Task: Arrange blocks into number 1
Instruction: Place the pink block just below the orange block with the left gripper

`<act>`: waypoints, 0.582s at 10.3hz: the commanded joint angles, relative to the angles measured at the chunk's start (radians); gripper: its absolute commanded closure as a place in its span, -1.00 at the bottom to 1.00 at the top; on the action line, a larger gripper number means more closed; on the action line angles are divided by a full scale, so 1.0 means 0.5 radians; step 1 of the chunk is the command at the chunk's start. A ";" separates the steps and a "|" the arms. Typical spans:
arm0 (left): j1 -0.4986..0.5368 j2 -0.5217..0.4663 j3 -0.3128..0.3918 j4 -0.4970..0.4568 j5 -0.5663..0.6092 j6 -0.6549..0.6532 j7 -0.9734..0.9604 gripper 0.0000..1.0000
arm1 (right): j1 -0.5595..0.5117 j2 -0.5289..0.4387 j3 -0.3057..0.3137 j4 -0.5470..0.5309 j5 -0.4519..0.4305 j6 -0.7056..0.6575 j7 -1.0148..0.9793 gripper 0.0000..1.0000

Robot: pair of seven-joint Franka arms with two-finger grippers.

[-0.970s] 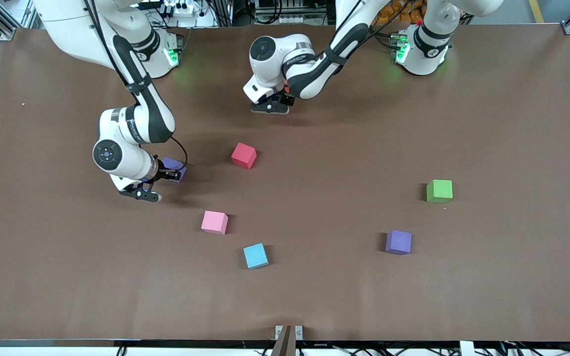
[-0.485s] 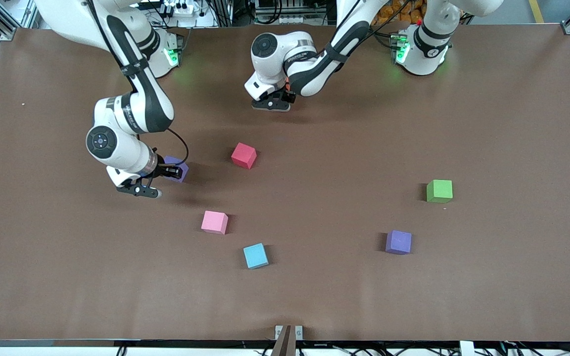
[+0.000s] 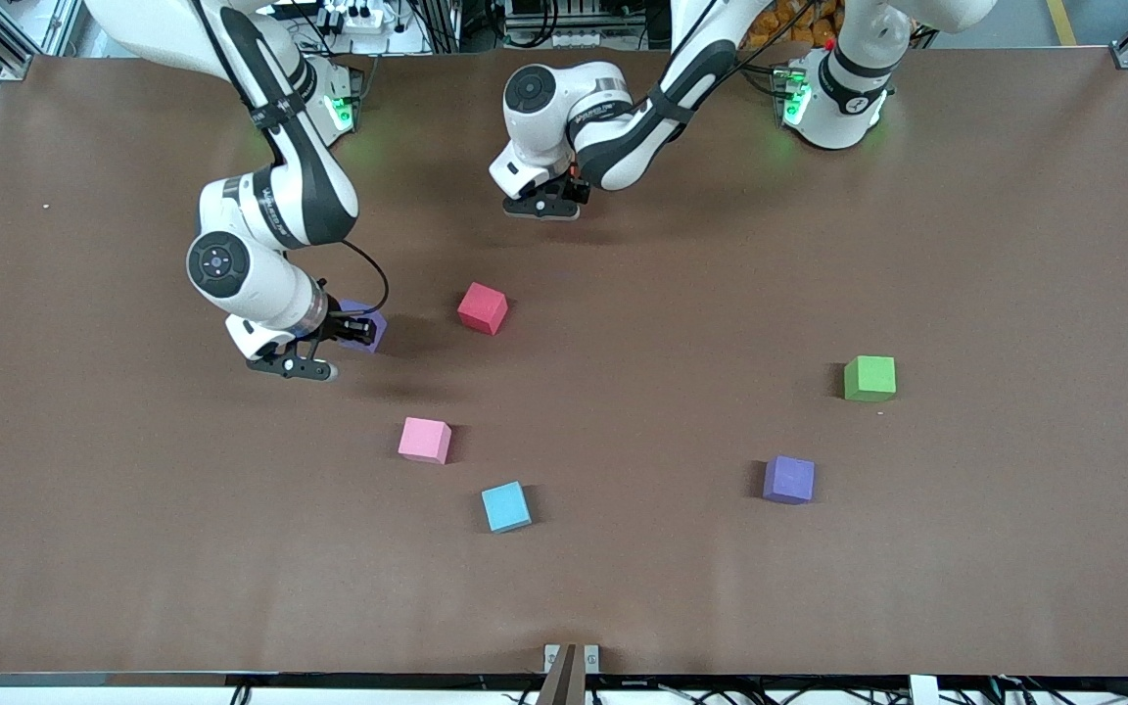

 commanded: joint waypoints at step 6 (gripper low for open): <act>0.159 -0.395 -0.038 0.035 0.042 -0.088 -0.485 -1.00 | 0.186 -0.110 -0.028 -0.068 0.037 0.003 0.111 -0.11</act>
